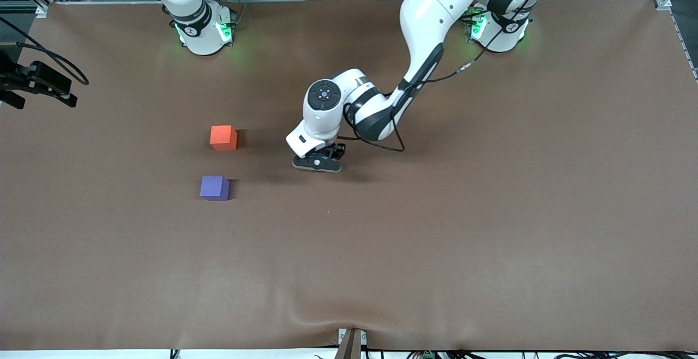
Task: Place blue block between orange and purple blocks
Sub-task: 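Carry the light-blue block with the left gripper toward the table's middle, then set the blue block down with the left gripper while the right gripper approaches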
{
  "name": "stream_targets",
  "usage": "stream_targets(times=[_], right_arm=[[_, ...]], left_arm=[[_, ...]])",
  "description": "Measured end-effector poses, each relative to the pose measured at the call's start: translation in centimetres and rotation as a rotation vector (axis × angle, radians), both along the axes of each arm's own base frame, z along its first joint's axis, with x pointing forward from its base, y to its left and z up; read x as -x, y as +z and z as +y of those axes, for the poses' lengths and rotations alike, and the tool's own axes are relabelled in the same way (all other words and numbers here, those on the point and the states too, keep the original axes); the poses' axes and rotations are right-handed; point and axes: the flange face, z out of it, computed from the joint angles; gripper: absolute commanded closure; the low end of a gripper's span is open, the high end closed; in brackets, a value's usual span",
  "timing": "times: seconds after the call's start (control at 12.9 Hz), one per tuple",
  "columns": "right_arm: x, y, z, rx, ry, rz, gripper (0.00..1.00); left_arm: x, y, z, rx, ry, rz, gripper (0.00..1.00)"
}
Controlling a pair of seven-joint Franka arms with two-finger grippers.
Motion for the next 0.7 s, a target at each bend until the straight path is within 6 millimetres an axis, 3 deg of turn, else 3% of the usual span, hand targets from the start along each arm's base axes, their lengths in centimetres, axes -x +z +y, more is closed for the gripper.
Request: stream_targets(times=[0.23, 0.39, 0.46, 0.54, 0.7], right_arm=[[-0.1, -0.6, -0.3, 0.0, -0.005, 0.021, 0.0], [-0.3, -1.0, 0.1, 0.0, 0.003, 0.036, 0.0], [-0.2, -1.2, 0.5, 0.0, 0.009, 0.045, 0.0], [-0.2, -1.7, 0.8, 0.0, 0.015, 0.071, 0.0], [-1.1, -4.3, 1.7, 0.003, 0.029, 0.136, 0.0]], left_arm=[[-0.2, 0.7, -0.2, 0.003, 0.014, -0.002, 0.0], [-1.0, 4.0, 0.4, -0.03, 0.026, 0.004, 0.0], [-2.5, 7.2, 1.8, -0.055, 0.049, -0.007, 0.0], [-4.5, 11.3, 4.5, -0.088, 0.091, -0.012, 0.0], [-8.9, 20.2, 12.5, -0.13, 0.196, 0.005, 0.0]])
